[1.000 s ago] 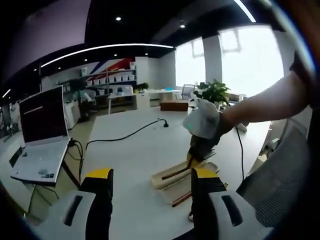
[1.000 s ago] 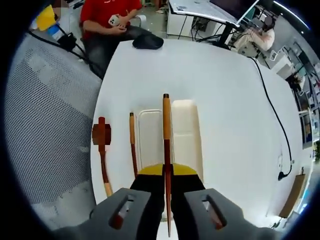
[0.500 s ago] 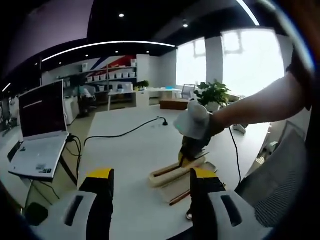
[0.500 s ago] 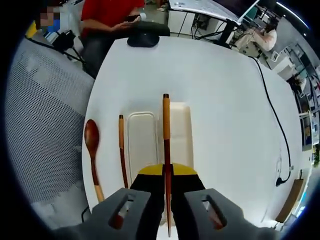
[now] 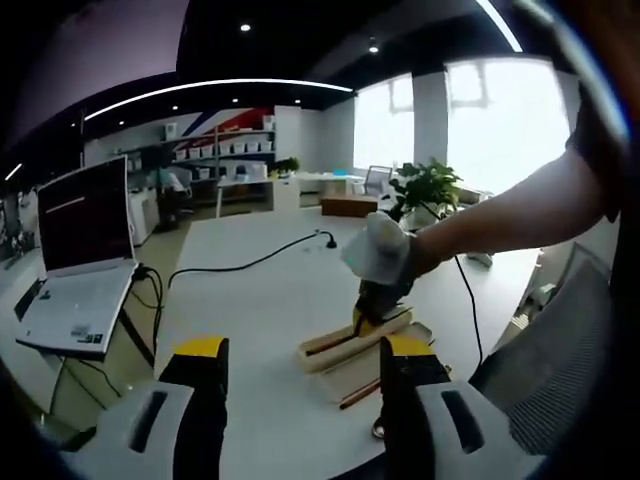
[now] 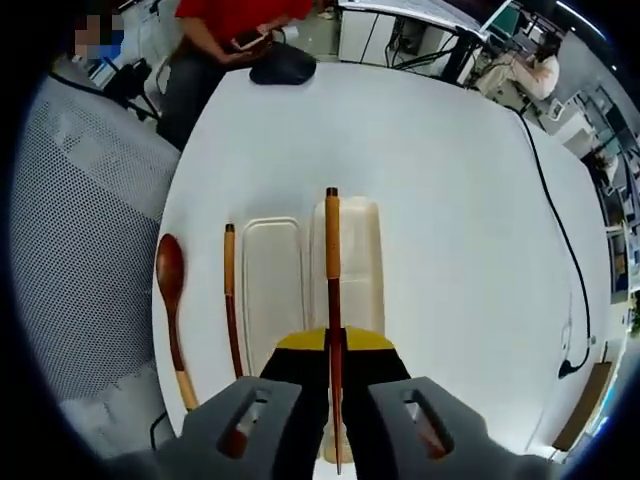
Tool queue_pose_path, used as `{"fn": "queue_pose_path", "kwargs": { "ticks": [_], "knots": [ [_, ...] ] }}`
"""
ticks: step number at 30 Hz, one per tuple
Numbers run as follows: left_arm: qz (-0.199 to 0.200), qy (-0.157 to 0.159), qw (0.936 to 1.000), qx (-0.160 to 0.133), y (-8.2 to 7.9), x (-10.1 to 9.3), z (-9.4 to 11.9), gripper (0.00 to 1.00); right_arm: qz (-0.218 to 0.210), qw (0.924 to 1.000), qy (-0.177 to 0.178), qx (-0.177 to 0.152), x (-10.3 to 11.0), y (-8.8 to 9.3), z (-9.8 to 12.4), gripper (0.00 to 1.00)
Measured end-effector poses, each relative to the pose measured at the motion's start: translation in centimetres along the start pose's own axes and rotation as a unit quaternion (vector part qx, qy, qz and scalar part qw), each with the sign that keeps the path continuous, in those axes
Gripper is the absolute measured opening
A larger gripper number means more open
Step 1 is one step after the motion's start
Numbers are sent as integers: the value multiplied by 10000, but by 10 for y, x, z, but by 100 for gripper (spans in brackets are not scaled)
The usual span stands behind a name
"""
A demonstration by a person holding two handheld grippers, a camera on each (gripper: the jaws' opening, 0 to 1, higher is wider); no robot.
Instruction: Arrange the utensils inside the cutlery case until each visible utensil rests in its matching compartment.
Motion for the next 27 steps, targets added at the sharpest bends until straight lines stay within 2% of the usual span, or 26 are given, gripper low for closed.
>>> {"fn": "queue_pose_path", "kwargs": {
  "ticks": [4, 8, 27],
  "knots": [
    [-314, 12, 9995, 66, 3, -2, -1, 60, 19, 10000, -24, 45, -1, 1, -5, 0],
    [-156, -16, 9998, 88, 4, 1, -1, 60, 69, 9999, -46, 133, -1, 2, -11, 0],
    [-143, 34, 9997, 179, 7, 2, -3, 59, -9, 9997, -160, 162, -10, 4, -27, 0]
  ]
}}
Point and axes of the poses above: the point that each gripper's makers call its tool centre point, and the gripper's own axes: z roughly backward along the fingers, x roughly to its left, y roughly out of its underside, the point moved 8 cm from there along z, roughly backward along the fingers, and after that the axes turned 11 degrees about -y, right-handed, at the moved point
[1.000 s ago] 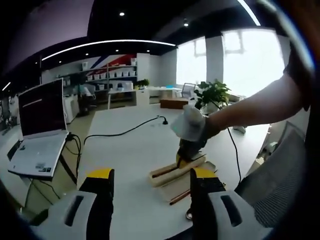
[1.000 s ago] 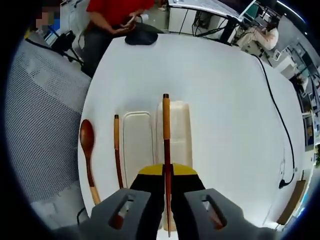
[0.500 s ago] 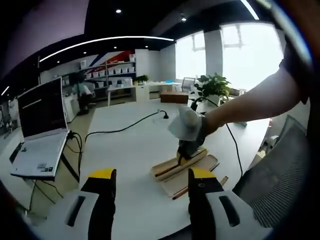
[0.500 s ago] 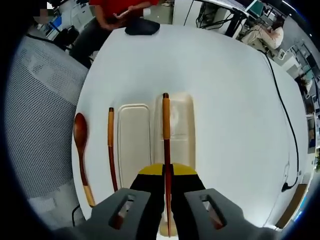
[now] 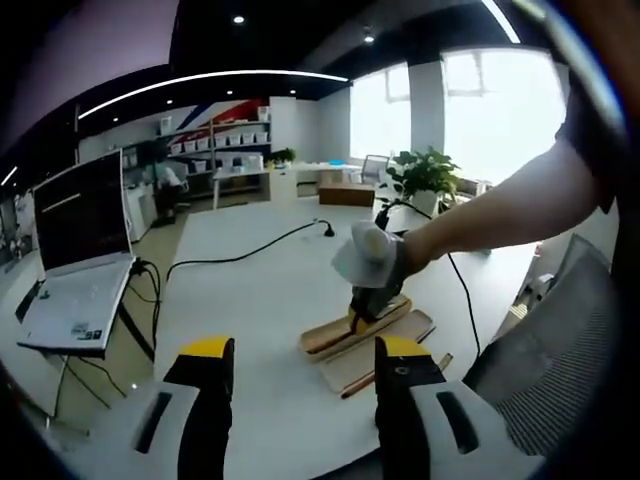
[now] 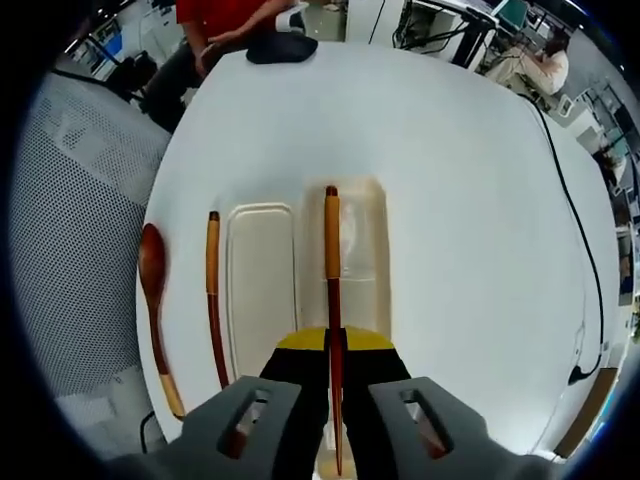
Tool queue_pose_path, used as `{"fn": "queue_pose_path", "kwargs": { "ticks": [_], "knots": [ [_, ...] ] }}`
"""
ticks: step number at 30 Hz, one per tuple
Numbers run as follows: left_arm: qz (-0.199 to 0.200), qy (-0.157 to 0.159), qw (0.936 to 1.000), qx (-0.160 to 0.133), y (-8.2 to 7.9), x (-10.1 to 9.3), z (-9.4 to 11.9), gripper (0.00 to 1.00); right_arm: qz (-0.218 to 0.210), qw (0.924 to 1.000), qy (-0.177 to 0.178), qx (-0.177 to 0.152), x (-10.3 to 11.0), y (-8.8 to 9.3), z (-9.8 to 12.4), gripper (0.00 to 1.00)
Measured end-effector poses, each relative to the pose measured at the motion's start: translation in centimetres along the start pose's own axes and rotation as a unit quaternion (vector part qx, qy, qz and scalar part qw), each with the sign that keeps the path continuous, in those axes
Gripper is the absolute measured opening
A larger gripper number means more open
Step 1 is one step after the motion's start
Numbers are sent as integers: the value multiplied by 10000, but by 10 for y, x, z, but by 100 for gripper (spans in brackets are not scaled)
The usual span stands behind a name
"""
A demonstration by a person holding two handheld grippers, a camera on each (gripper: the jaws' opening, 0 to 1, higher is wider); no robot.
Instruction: Arrange the utensils inside the cutlery case until each visible utensil rests in its matching compartment.
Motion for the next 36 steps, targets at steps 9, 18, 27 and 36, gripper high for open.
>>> {"fn": "queue_pose_path", "kwargs": {
  "ticks": [9, 18, 27, 36],
  "knots": [
    [10, -16, 10000, -5, 0, 1, 0, 58, 9, 10000, -22, 19, -1, 1, -3, 0],
    [-22, -26, 10000, 2, 0, 1, 1, 58, 22, 10000, 58, -2, -2, 0, -2, 1],
    [-149, -21, 9999, -26, -1, 0, 2, 58, -209, 9993, 122, -268, 0, -1, 9, 8],
    [-83, 4, 10000, -4, -1, 0, 1, 58, -387, 9969, 350, -594, 5, 0, 26, 10]
  ]
}}
Point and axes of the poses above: the point that each gripper's makers call its tool centre point, and the gripper's own axes: z roughly backward along the fingers, x roughly to its left, y roughly out of its underside, the point moved 8 cm from there along z, roughly backward along the fingers, and after that the axes turned 11 degrees about -y, right-handed, at the moved point
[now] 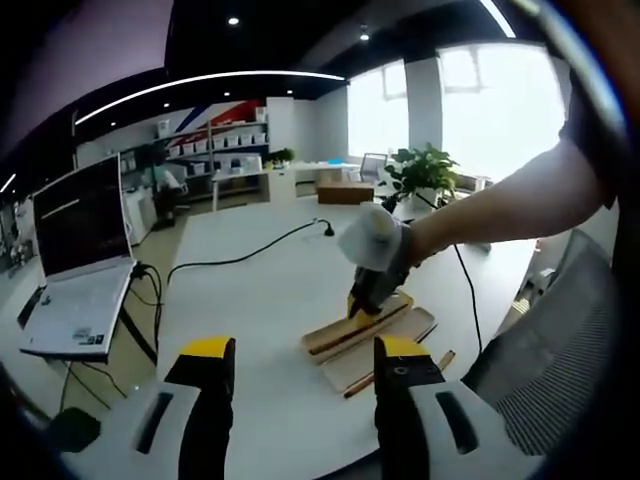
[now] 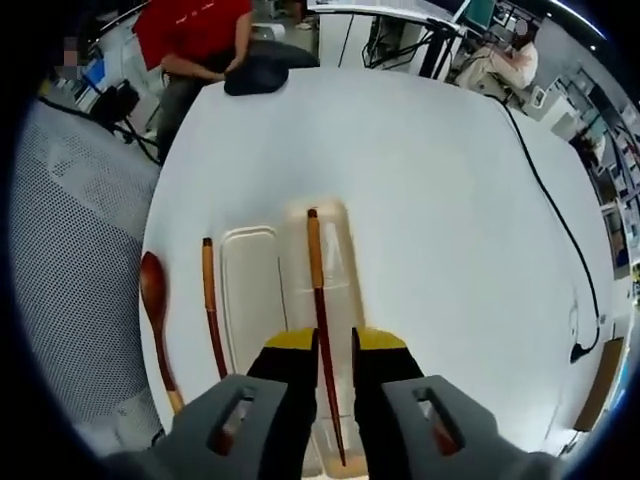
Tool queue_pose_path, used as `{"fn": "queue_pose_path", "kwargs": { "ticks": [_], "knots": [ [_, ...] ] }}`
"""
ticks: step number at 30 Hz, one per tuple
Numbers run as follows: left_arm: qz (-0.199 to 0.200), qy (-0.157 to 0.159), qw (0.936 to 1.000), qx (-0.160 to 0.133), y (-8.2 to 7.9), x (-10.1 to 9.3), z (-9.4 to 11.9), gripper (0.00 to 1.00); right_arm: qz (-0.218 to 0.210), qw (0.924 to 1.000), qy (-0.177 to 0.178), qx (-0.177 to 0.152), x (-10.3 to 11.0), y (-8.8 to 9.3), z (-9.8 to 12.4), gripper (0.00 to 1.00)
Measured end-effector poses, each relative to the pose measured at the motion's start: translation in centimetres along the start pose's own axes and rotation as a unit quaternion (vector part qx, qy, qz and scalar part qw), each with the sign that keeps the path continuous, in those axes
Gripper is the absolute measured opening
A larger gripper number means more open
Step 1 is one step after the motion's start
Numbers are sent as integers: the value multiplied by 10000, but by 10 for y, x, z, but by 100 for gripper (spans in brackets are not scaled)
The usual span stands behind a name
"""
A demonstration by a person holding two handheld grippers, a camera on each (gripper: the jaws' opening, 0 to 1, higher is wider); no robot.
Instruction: Arrange the utensils inside the cutlery case until each visible utensil rests in its matching compartment.
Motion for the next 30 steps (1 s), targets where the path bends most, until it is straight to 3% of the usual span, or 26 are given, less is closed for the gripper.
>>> {"fn": "queue_pose_path", "kwargs": {
  "ticks": [15, 30],
  "knots": [
    [9, -23, 10000, 9, 1, 1, 0, 58, -395, 9985, 284, -269, 2, 22, 14, 10],
    [-6, -50, 10000, -28, 0, 1, 0, 58, -875, 9930, 277, -747, 19, 41, 25, 9]
  ]
}}
Point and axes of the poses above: the point that each gripper's makers call its tool centre point, and the gripper's own axes: z roughly backward along the fingers, x roughly to its left, y roughly out of its underside, the point moved 8 cm from there along z, roughly backward along the fingers, and after that the axes turned 11 degrees about -y, right-handed, at the moved point
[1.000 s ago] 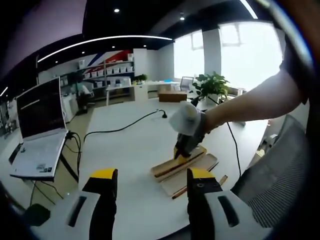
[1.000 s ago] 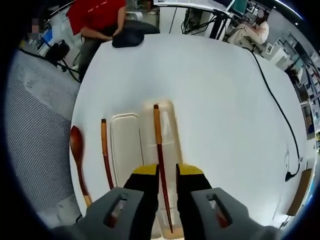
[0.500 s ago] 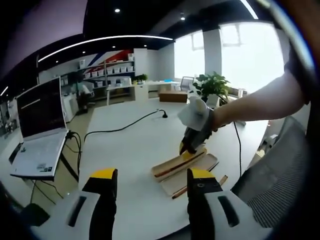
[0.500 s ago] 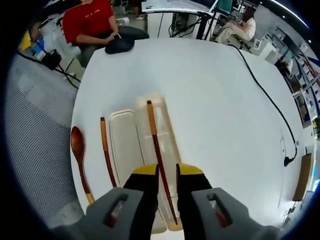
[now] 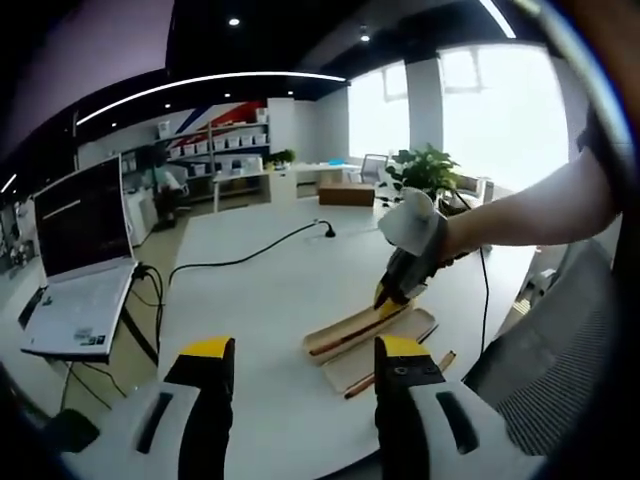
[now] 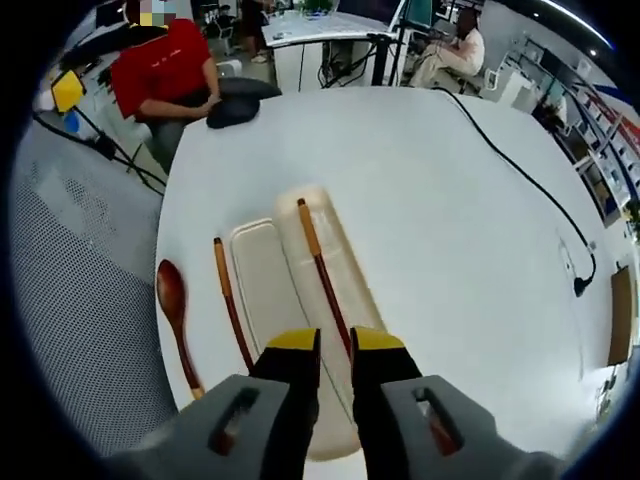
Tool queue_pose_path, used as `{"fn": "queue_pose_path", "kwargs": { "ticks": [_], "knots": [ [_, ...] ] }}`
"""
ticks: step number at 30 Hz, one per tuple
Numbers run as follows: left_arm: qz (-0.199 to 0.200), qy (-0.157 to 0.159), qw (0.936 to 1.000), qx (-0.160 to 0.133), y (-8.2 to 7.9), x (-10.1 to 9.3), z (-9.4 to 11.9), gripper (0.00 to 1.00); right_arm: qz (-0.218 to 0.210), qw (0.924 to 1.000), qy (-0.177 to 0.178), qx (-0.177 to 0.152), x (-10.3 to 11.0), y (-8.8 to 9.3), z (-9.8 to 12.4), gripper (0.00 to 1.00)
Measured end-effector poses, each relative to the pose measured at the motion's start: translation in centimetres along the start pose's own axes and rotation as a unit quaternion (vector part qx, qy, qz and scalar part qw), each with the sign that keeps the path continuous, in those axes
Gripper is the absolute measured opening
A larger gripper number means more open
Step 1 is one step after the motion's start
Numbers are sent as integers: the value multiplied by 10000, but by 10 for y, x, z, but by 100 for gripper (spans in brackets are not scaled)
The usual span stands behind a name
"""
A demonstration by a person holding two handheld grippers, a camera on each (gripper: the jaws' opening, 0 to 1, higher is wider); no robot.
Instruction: Arrange the utensils inside the cutlery case until each visible utensil rests in its matching compartment.
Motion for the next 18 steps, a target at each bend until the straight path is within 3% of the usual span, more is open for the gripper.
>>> {"fn": "queue_pose_path", "kwargs": {
  "ticks": [18],
  "knots": [
    [-43, -4, 10000, -25, -1, -2, 1, 58, -179, 9997, -70, -148, 23, 20, 6, 11]
  ]
}}
Point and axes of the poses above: the point that each gripper's makers call its tool centre point, and the gripper's own axes: z roughly backward along the fingers, x roughly to its left, y roughly out of its underside, the point moved 8 cm from there along z, roughly backward along the fingers, and after that the axes turned 11 degrees about -y, right-handed, at the moved point
